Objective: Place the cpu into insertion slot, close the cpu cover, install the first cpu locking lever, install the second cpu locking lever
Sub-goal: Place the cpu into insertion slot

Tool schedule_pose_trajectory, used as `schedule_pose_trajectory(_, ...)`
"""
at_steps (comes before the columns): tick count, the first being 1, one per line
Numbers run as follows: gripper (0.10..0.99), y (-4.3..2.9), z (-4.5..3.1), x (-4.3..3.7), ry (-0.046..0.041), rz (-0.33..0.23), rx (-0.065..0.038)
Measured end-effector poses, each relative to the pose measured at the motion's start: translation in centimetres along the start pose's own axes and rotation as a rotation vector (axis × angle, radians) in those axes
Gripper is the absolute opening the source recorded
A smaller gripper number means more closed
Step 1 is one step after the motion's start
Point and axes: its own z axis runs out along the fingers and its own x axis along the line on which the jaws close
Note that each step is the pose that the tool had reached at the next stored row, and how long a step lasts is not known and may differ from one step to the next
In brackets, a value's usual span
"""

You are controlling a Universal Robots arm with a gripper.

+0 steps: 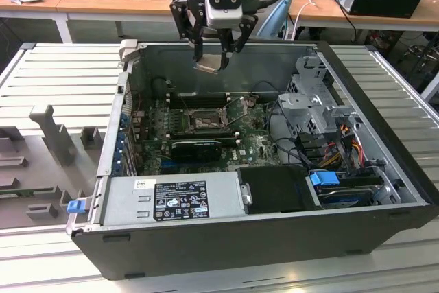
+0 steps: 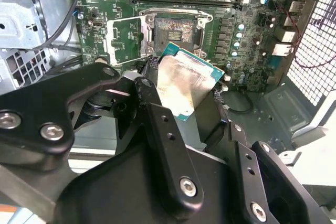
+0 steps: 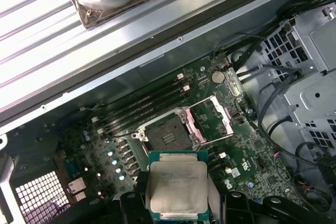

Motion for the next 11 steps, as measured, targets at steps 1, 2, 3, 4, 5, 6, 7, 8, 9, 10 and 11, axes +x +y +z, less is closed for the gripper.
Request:
schedule_pose_trajectory(1, 0.525, 0.00, 0.00, 0.00, -0.0005, 0.005, 0.000)
schedule_pose_trajectory(2, 0.525, 0.00, 0.00, 0.00, -0.0011, 0.013, 0.000)
schedule_pose_trajectory(3, 0.525, 0.00, 0.00, 0.00, -0.0017, 0.019, 0.000)
schedule_pose_trajectory(4, 0.525, 0.00, 0.00, 0.00, -0.0020, 0.023, 0.000)
schedule_pose_trajectory(5, 0.525, 0.00, 0.00, 0.00, -0.0030, 0.034, -0.001)
schedule_pose_trajectory(6, 0.525, 0.00, 0.00, 0.00, -0.0034, 0.038, -0.001)
schedule_pose_trajectory(7, 0.525, 0.00, 0.00, 0.00, -0.0038, 0.043, -0.001)
schedule_pose_trajectory(8, 0.525, 0.00, 0.00, 0.00, -0.0045, 0.050, -0.001)
schedule_pose_trajectory(9, 0.525, 0.00, 0.01, 0.00, -0.0052, 0.059, -0.001)
schedule_pose_trajectory(10, 0.525, 0.00, 0.02, 0.00, -0.0056, 0.063, -0.001)
schedule_pose_trajectory(11, 0.525, 0.00, 0.02, 0.00, -0.0059, 0.066, -0.001)
